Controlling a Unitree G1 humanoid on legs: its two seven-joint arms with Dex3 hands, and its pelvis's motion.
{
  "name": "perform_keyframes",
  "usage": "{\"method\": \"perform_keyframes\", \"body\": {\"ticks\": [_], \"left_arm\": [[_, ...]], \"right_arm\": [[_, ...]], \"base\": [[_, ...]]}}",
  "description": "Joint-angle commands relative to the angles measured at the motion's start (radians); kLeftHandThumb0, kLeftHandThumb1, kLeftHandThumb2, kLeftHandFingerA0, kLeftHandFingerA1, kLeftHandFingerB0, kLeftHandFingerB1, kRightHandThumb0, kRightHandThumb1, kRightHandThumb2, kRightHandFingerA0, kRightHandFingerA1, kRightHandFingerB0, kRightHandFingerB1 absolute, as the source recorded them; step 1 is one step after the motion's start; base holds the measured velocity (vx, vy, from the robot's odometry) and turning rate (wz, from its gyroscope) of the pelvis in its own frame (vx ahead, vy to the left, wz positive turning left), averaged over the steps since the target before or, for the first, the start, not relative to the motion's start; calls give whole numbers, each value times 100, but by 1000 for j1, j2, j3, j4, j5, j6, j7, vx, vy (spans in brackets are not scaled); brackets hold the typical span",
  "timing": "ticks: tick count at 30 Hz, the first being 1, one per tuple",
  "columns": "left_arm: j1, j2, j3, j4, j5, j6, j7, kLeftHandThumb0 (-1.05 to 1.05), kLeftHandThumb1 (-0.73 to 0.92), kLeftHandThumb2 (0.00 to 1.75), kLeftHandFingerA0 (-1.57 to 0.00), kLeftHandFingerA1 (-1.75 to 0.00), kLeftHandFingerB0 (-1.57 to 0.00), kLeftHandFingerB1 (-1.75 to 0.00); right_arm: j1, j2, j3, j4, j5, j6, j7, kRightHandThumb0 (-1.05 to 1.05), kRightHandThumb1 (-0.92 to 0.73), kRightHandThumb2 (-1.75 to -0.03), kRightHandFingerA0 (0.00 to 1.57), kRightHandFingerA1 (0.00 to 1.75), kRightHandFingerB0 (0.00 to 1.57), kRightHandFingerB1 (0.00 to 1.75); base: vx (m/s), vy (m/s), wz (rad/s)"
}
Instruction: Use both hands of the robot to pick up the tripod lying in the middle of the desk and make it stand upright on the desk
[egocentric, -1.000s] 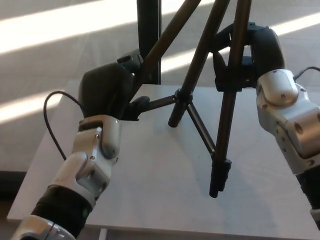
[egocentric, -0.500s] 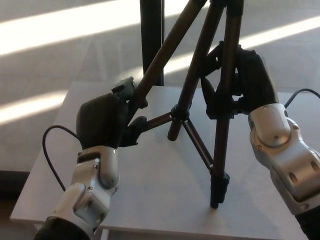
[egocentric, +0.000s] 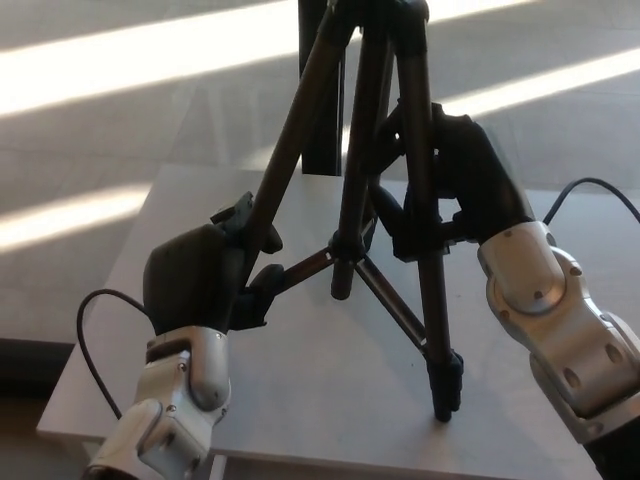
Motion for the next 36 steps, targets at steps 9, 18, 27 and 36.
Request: {"method": "perform_keyframes", "body": {"ticks": [9, 18, 27, 36], "left_arm": [[100, 39, -93, 32, 39, 17, -68, -18, 59, 97, -89, -175, -74, -149], [103, 31, -80, 15, -14, 72, -108, -20, 64, 82, -80, -168, -76, -124], [92, 31, -84, -7, -44, 151, -191, -44, 72, 60, -66, -76, -24, -36], [106, 46, -101, -36, -45, 226, -257, -65, 73, 71, -7, -40, -1, -10]], "right_arm": [[28, -4, -32, 58, -86, -52, 48, -11, -37, -138, 97, 170, 89, 153], [48, -1, -64, 79, -94, -24, 87, -15, -49, -115, 95, 138, 90, 96], [59, -29, -22, 20, -123, 120, 190, -71, -49, -92, 2, 52, 5, 23], [81, -57, 37, -33, -187, 184, 212, -100, -60, -85, 0, 0, 0, 0]], "base": [[0, 0, 0], [0, 0, 0], [0, 0, 0], [0, 0, 0]]}}
